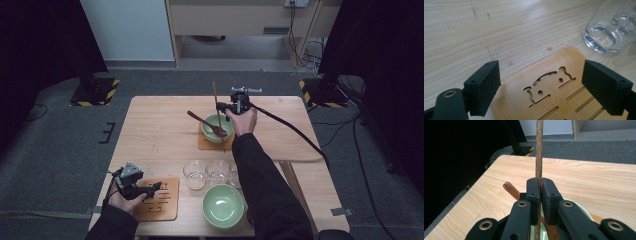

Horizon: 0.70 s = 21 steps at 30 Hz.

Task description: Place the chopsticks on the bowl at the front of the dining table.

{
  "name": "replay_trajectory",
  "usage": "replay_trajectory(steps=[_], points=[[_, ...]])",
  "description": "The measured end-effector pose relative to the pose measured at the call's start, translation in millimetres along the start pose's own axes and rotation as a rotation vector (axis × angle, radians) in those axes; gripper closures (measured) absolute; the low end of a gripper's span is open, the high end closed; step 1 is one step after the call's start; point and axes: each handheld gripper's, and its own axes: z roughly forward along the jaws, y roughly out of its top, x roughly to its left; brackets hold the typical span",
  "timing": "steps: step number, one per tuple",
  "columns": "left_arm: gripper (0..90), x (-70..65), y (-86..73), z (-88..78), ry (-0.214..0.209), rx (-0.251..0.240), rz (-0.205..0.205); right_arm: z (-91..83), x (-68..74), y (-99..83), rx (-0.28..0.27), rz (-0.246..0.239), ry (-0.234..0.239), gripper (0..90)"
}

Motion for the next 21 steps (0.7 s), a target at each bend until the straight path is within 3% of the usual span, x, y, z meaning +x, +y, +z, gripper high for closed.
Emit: replay_trajectory(steps=[21], points=[[14.8, -0.5, 0.4, -0.5, -0.004, -0.004, 0.001, 27.6, -3.9, -11.4, 0.102, 0.024, -0.071, 84.7]])
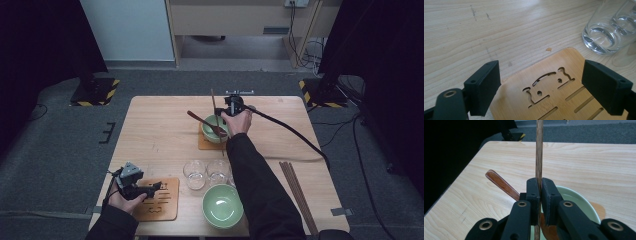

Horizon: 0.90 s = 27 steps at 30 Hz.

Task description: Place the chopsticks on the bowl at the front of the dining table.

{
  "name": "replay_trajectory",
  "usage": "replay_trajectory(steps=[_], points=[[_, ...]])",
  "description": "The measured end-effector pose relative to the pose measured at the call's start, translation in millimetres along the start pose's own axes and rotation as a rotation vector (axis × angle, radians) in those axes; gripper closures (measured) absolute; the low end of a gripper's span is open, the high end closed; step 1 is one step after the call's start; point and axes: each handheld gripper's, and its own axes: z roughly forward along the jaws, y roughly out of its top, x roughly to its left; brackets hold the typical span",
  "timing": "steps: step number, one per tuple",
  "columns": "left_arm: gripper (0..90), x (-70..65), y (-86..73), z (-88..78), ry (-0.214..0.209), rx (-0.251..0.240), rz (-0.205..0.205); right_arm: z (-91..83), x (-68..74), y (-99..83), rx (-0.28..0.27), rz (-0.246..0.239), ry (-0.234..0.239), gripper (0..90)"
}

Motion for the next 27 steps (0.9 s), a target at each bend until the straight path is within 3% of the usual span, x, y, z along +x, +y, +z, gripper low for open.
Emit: replay_trajectory(steps=[27], points=[[14.9, 0.0, 0.5, -0.2, -0.003, -0.002, 0.005, 29.6, -0.9, -14.5, 0.082, -0.003, -0.072, 84.8]])
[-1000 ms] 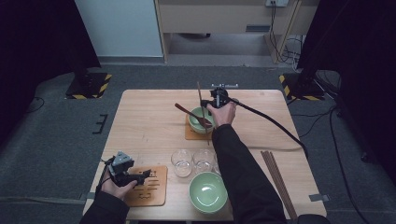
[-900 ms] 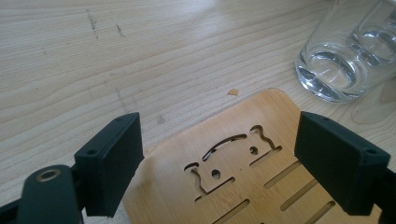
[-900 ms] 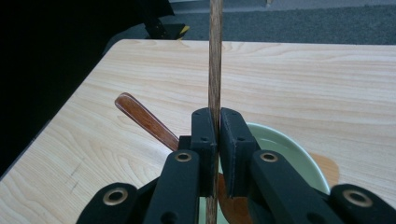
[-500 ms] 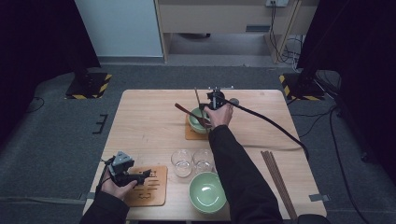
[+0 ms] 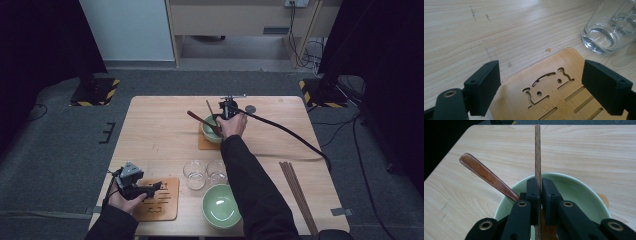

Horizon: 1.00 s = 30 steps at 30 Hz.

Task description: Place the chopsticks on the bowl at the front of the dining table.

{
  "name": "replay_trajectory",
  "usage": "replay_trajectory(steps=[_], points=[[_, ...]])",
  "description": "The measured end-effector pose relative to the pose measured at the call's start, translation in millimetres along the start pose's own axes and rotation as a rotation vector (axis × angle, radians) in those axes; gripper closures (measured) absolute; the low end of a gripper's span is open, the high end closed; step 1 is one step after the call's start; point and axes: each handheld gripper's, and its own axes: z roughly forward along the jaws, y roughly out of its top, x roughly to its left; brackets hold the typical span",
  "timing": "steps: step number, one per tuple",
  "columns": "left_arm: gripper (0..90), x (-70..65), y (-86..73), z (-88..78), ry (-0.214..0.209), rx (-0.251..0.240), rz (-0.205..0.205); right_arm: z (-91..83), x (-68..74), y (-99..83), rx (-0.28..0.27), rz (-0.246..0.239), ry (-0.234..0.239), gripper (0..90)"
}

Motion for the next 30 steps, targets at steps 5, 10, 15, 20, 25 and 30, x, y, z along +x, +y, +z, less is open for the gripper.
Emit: replay_trajectory(steps=[5, 10, 15, 20, 25, 30], points=[[14.9, -0.1, 0.0, -0.4, -0.001, 0.000, 0.001, 3.4, 0.2, -2.3, 0.011, -0.002, -0.013, 84.7], [14.9, 0.0, 0.1, -0.3, 0.000, 0.000, 0.003, 5.5, 0.2, -3.3, 0.018, -0.001, -0.021, 84.7], [15.0, -0.1, 0.1, -0.2, 0.000, 0.000, 0.004, 6.2, 0.2, -4.2, 0.019, -0.002, -0.025, 84.5], [15.0, 0.0, 0.1, -0.2, 0.000, 0.001, 0.004, 6.4, 0.5, -4.0, 0.012, 0.000, -0.020, 76.6], [15.0, -0.3, 0.2, -0.1, 0.001, 0.001, 0.005, 2.0, 0.5, -2.6, -0.006, -0.013, -0.007, 71.5], [15.0, -0.5, 0.0, 0.2, 0.000, 0.003, 0.005, -7.1, 0.7, 0.3, -0.039, -0.023, 0.006, 66.5]])
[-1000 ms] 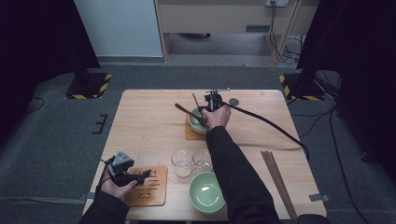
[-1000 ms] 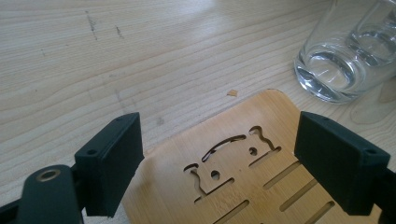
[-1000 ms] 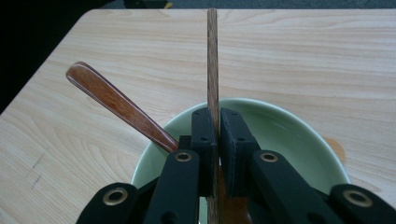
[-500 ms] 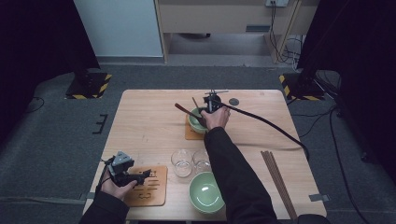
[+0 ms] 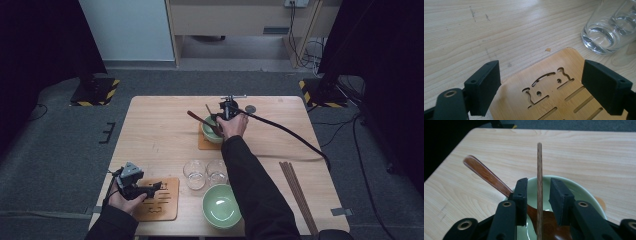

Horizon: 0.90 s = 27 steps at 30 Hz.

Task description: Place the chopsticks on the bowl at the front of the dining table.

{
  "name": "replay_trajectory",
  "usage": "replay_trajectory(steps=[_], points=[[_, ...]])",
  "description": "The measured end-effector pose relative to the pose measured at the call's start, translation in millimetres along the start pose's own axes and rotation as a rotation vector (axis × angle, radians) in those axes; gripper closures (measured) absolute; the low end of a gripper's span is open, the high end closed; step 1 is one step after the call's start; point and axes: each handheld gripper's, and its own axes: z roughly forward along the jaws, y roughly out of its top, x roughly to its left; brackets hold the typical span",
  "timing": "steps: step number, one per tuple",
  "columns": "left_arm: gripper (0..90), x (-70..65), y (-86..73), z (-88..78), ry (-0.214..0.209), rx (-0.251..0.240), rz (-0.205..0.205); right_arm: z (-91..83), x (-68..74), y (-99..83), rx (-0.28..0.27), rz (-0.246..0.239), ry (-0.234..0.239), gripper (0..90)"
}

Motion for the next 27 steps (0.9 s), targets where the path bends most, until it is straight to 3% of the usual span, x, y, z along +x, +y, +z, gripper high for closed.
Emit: replay_trajectory(steps=[11, 19, 23, 27], points=[[15.8, -0.6, -0.9, 2.3, -0.015, 0.007, -0.010, -40.8, 3.2, 5.0, -0.107, -0.036, 0.071, 58.5], [15.2, -1.8, -3.2, 7.1, -0.014, 0.039, -0.003, -83.3, 3.1, 3.6, -0.174, -0.102, 0.098, 59.6], [14.1, -3.3, -5.2, 11.1, -0.010, 0.071, 0.009, -106.4, -1.8, 1.3, -0.221, -0.103, 0.125, 59.9], [12.2, -4.2, -6.9, 15.2, -0.003, 0.105, 0.025, -128.6, -13.7, -3.7, -0.264, -0.107, 0.103, 56.7]])
